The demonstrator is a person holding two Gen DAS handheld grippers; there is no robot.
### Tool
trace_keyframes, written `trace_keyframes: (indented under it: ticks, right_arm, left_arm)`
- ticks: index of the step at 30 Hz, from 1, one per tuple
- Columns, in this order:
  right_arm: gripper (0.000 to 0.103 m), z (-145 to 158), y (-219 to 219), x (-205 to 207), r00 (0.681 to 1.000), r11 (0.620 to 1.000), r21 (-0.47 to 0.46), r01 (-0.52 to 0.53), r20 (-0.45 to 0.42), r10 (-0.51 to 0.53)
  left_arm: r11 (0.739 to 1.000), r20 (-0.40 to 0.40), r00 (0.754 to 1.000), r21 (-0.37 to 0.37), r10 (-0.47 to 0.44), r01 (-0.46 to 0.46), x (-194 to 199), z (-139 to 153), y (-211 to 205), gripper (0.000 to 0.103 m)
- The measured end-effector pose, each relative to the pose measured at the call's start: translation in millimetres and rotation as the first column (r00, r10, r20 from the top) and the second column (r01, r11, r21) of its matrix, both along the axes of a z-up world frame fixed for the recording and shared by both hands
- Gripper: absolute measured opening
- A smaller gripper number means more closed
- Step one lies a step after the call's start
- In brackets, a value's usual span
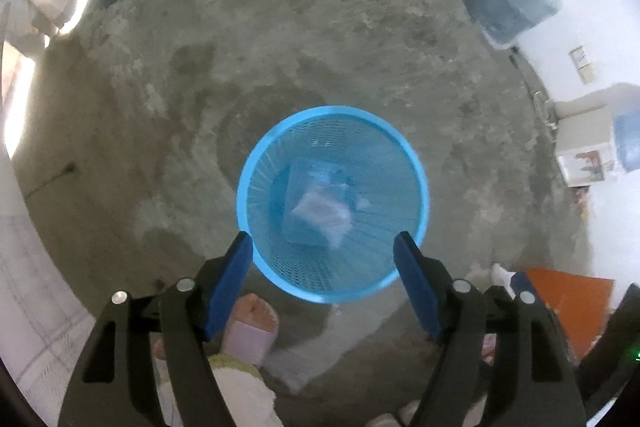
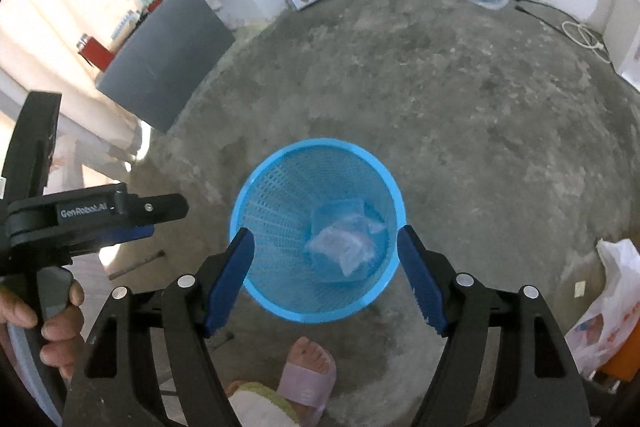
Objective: Collect trash
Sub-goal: 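Open both tools to drop the bag and tray into the wastebasket, then move both open tools back toward the table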
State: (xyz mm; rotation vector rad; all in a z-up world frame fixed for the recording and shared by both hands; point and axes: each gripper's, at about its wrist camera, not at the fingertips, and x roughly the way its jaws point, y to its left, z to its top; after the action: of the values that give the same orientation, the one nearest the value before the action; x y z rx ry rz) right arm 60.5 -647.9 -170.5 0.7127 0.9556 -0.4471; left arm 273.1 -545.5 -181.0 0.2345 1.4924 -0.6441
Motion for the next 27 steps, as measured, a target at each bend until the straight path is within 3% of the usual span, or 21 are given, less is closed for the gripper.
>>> trace_keyframes:
  ticks: [3, 8, 12, 16, 19, 21, 27]
  right_arm:
    - [0.071, 18.8, 7.5, -19.8, 0.999, 1.000, -0.003, 0.007, 0.034, -0.006]
    - [0.075, 61.4, 36.3, -47.3, 0.996, 0.998, -0.055, -0.022, 0.085, 0.027]
    - [0.084, 102.8, 75.5, -65.9, 0.988, 0.987, -0.138, -0.079, 0.123, 0.096]
    - [0.094, 140.9, 121.8, -79.7, 0.973, 0.955, -0.260, -0.141, 0.139, 0.182]
    - [0.095, 160.2, 156.9, -84.0, 0.964, 0.911, -0.375, -0.173, 0.126, 0.235]
    - [0.095, 168.6, 187.6, -80.4, 0.952, 0.866, -0.443, -0.232, 0.080, 0.296]
    - [0.095, 170.3, 252.1, -63.5, 0.916, 0.810, -0.467, -0.354, 0.001, 0.401]
  left_arm:
    - [0.999, -0.001, 1.000, -0.040, 0.005, -0.005, -6.6, 24.6, 15.4, 0.071]
    - [0.979, 0.054, 0.997, -0.197, -0.046, 0.056, -37.8, 101.4, 59.0, 0.071]
    - [0.934, 0.135, 0.989, -0.340, -0.063, 0.106, -75.3, 171.1, 124.3, 0.071]
    - [0.886, 0.175, 0.984, -0.459, 0.020, 0.064, -105.6, 210.3, 205.5, 0.079]
    - [0.863, 0.220, 0.968, -0.506, 0.122, 0.007, -127.9, 219.0, 271.3, 0.084]
    - [0.869, 0.236, 0.954, -0.493, 0.185, -0.046, -138.1, 214.1, 306.8, 0.085]
    - [0.838, 0.254, 0.898, -0.511, 0.359, -0.191, -168.1, 184.5, 426.0, 0.085]
